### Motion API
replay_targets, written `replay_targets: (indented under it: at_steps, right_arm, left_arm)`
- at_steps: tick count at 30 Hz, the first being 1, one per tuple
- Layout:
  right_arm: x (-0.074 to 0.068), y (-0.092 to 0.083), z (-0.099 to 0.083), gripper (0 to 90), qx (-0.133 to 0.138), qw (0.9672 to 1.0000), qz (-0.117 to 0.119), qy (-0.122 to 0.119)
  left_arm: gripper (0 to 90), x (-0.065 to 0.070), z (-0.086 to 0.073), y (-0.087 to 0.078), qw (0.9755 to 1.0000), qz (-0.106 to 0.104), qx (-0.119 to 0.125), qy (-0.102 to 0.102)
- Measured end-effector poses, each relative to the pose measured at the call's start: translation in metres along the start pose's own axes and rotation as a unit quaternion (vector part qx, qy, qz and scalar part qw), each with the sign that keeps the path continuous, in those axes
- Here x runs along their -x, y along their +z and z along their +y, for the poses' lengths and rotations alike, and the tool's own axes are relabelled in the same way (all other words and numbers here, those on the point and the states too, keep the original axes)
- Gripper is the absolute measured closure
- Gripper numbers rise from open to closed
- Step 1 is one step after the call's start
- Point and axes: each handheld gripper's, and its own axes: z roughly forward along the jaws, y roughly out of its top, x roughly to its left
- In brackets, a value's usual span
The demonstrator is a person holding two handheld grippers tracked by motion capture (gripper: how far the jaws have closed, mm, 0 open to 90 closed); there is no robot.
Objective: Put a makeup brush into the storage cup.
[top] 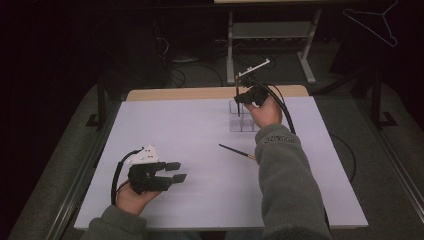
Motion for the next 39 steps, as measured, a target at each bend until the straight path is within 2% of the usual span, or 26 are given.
replay_targets:
  at_steps: [5,13,15,19,24,28,30,33,35,37,39]
  right_arm:
    - [0.0,0.005,-0.003,82.0,-0.004,1.0,0.004,0.004]
    - [-0.002,0.013,-0.007,81.8,-0.01,0.9999,0.001,-0.004]
    - [-0.003,0.016,-0.009,81.8,-0.013,0.9999,0.003,0.003]
    - [-0.003,0.02,-0.012,81.6,-0.017,0.9998,0.002,0.002]
    - [-0.003,0.021,-0.014,77.1,-0.016,0.9999,0.001,0.005]
    - [-0.002,0.02,-0.016,72.0,-0.017,0.9998,-0.005,0.005]
    - [-0.001,0.018,-0.016,69.8,-0.011,0.9999,-0.009,-0.002]
    - [-0.001,0.012,-0.016,66.9,-0.005,0.9999,-0.011,0.001]
    - [-0.002,0.007,-0.017,65.3,-0.001,0.9999,-0.008,0.005]
    - [-0.002,0.003,-0.018,63.3,0.005,1.0,-0.007,0.001]
    - [-0.002,-0.001,-0.019,61.4,0.009,0.9999,-0.004,-0.003]
  left_arm:
    - [51.9,0.0,0.0,0.0,1.0,-0.001,0.0,0.0]
    - [51.7,0.0,0.0,0.0,1.0,-0.001,0.001,-0.004]
    - [51.7,0.0,0.0,0.0,1.0,-0.001,0.0,-0.003]
    - [51.7,0.0,0.0,0.0,1.0,-0.002,0.001,-0.003]
    - [51.7,0.0,0.0,0.0,1.0,-0.001,0.001,-0.001]
    - [51.7,0.0,0.0,0.0,1.0,0.0,0.001,-0.001]
    - [51.5,0.0,0.0,-0.001,1.0,-0.001,0.0,-0.001]
    - [51.3,0.0,0.0,0.0,1.0,0.001,0.001,-0.004]
    - [50.9,0.0,0.0,-0.001,1.0,0.004,0.0,-0.002]
    - [50.4,0.0,0.0,-0.001,0.9999,0.003,0.002,-0.01]
    - [50.4,-0.001,0.0,-0.001,1.0,0.003,0.005,-0.008]
